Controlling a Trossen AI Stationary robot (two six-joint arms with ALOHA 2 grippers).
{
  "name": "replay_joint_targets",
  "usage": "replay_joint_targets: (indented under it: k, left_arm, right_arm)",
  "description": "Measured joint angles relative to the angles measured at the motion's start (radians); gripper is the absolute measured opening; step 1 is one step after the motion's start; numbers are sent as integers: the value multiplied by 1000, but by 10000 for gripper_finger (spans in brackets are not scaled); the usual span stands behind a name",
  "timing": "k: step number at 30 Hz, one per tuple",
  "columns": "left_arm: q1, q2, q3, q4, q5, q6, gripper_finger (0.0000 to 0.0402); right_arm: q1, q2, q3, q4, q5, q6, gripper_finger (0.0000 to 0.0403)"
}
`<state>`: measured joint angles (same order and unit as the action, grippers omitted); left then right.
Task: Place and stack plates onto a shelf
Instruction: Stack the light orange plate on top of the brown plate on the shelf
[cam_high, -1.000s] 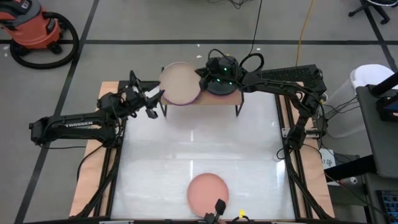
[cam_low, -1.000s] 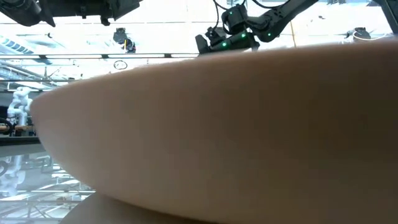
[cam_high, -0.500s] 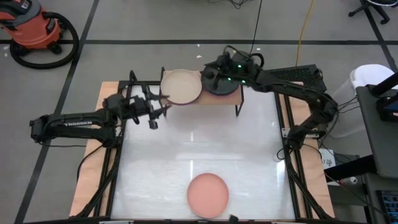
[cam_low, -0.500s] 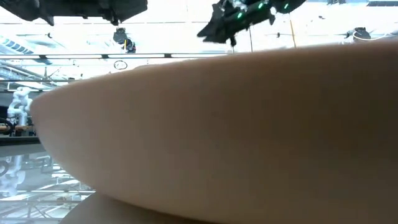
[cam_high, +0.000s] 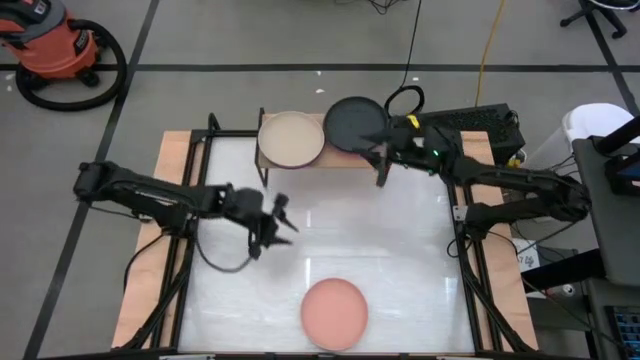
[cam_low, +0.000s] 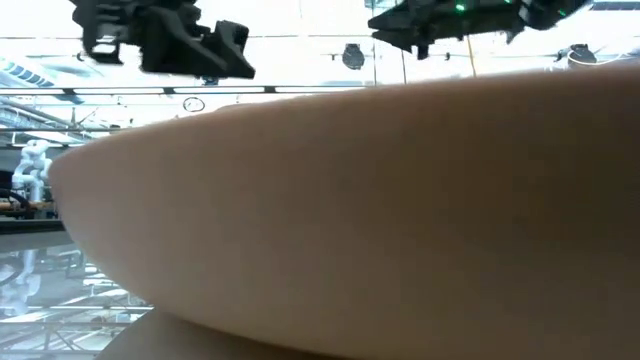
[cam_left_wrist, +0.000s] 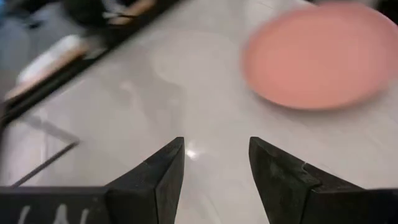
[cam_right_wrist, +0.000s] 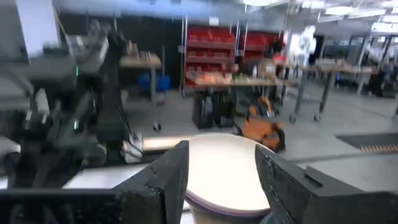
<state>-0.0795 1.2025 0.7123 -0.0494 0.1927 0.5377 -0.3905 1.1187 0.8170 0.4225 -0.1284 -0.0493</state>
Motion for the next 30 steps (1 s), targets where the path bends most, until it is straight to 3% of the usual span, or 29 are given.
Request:
replay_joint_targets:
  k: [5, 11, 20, 30]
  left_arm:
    - [-125, 100, 2, 4, 4, 121, 186]
    - [-259, 197, 2, 112, -66, 271, 186]
    - [-367, 405, 147, 60, -148, 445, 186]
    - [-382, 597, 304, -32, -179, 705, 186]
  right_arm:
    - [7, -90, -225, 247, 1, 89, 165]
    - [7, -142, -394, 457, 1, 174, 165]
    - [11, -160, -450, 504, 1, 282, 164]
    - [64, -160, -450, 508, 1, 287, 164]
